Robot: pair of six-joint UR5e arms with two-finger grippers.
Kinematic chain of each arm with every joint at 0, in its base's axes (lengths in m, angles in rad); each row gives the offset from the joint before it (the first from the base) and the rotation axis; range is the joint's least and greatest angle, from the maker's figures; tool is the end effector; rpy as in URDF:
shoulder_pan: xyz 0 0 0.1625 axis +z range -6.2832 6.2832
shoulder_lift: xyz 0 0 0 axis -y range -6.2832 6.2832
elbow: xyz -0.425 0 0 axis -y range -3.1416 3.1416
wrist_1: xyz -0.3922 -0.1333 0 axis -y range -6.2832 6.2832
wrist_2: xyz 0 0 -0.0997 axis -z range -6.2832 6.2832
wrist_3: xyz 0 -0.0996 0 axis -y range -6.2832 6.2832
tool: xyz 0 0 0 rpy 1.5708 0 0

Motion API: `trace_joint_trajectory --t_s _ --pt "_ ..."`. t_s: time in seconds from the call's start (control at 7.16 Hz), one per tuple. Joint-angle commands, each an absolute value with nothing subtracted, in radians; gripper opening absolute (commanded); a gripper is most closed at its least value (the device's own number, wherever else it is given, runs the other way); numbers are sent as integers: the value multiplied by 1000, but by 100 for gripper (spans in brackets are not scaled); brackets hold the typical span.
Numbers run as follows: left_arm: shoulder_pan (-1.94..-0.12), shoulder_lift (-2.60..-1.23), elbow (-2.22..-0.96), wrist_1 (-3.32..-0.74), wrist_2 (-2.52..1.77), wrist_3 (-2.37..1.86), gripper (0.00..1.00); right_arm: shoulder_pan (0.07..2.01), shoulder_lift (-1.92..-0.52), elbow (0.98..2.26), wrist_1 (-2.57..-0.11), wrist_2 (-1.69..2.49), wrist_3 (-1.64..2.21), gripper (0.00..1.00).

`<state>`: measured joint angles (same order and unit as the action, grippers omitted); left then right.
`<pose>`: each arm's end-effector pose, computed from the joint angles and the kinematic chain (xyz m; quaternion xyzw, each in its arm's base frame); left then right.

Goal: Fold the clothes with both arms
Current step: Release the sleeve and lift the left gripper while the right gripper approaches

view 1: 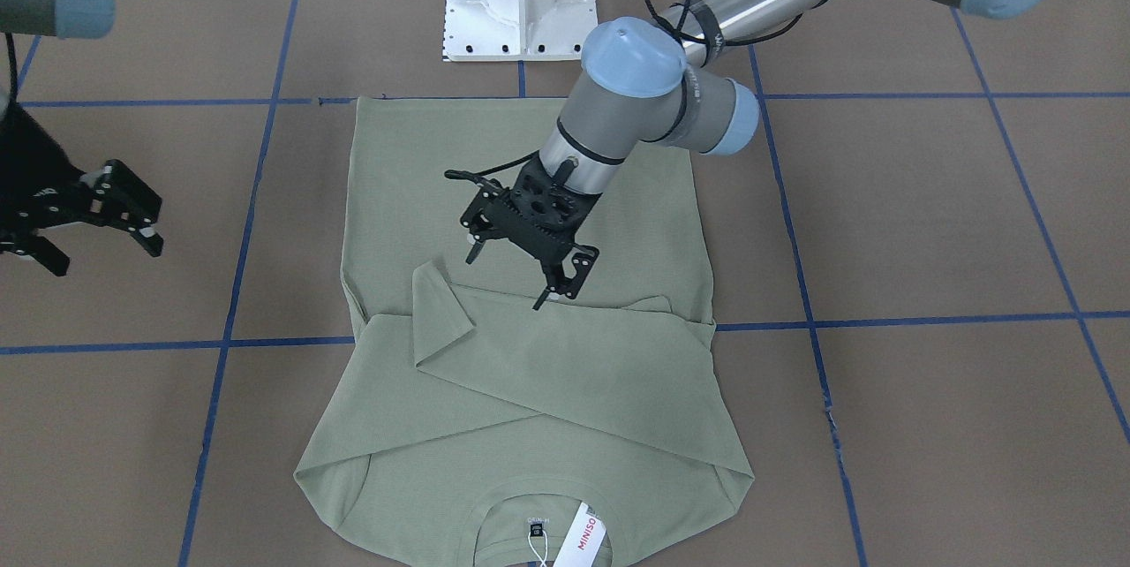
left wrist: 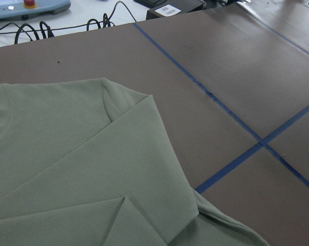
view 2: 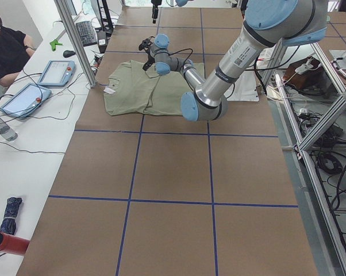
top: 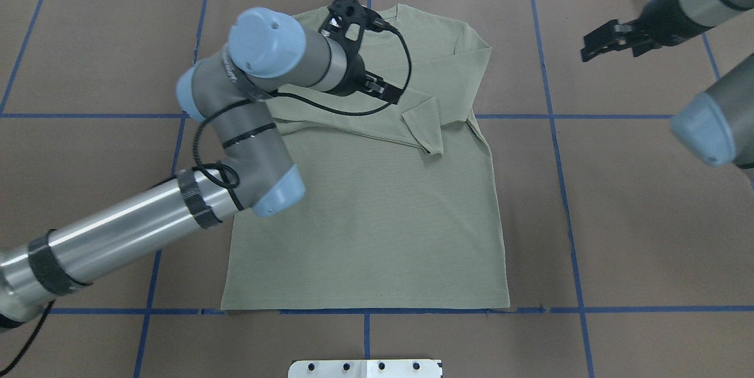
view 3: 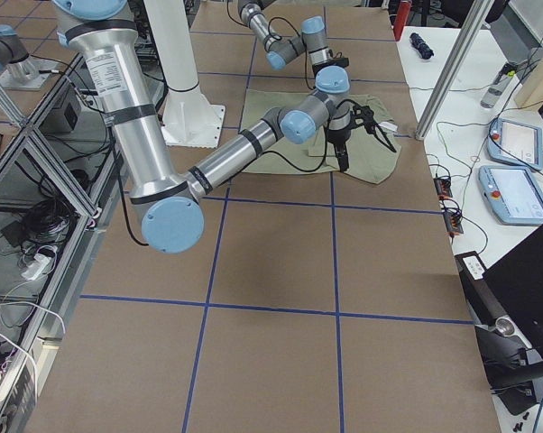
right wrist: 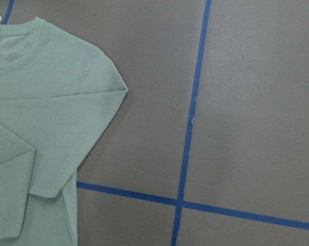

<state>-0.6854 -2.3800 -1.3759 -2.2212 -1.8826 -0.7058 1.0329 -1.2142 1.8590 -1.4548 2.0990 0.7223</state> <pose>0.5144 -0.5533 0.1632 0.3192 0.5047 0.1629 0.7854 -0.2326 -0.5521 0.3186 0.1468 -0.4070 -0.0140 0.9014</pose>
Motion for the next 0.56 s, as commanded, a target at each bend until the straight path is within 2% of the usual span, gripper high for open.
trace_joint_trajectory --t_s 0.0,0.28,0.42 --pt "-845 -2208 -1488 -2180 -2067 -550 100 873 -1041 1754 -1509 1941 854 100" --pt "-934 -2070 -1567 -2190 -2121 -420 100 757 -848 1589 -1574 1776 932 98" --pt "-969 -2047 -1568 -2194 -2188 -369 100 708 -769 1483 -1574 1711 965 96"
